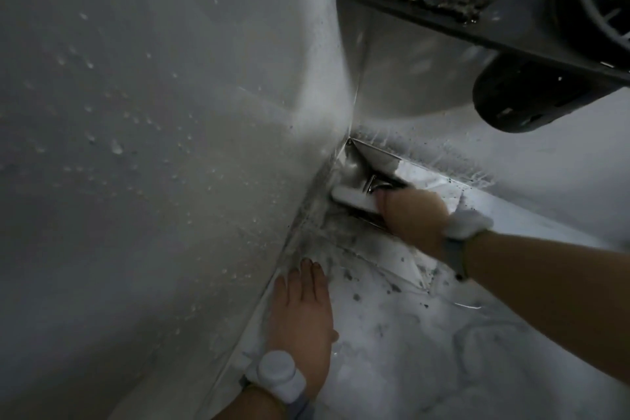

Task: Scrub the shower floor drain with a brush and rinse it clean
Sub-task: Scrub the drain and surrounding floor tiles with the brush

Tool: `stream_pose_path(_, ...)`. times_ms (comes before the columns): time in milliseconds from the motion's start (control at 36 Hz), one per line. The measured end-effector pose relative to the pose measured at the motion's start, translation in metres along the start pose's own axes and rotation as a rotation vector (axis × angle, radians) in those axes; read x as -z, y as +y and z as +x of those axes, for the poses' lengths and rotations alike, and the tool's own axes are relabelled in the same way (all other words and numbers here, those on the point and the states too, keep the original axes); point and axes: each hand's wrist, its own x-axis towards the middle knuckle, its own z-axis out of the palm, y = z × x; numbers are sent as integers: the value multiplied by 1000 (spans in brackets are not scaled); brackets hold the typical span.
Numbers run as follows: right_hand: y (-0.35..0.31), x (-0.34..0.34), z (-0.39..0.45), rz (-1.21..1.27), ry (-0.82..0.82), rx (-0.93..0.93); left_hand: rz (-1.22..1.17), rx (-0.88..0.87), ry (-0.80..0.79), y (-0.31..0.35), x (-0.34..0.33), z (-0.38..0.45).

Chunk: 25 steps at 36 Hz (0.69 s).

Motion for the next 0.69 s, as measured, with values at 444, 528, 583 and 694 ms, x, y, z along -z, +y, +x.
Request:
stream_pose_path(444,19,10,1,53,-69,-30,28,-11,-2,2,12,-4)
stream_pose_path(528,21,13,8,126,-58,-88,25,3,-1,3,10,-3)
stream_pose_path(583,9,5,-3,132,-62,-33,20,-7,-15,4,12,-2)
stream_pose_path(694,-8,-5,-22,93,-99,56,20,-7,-24,3,15,-3)
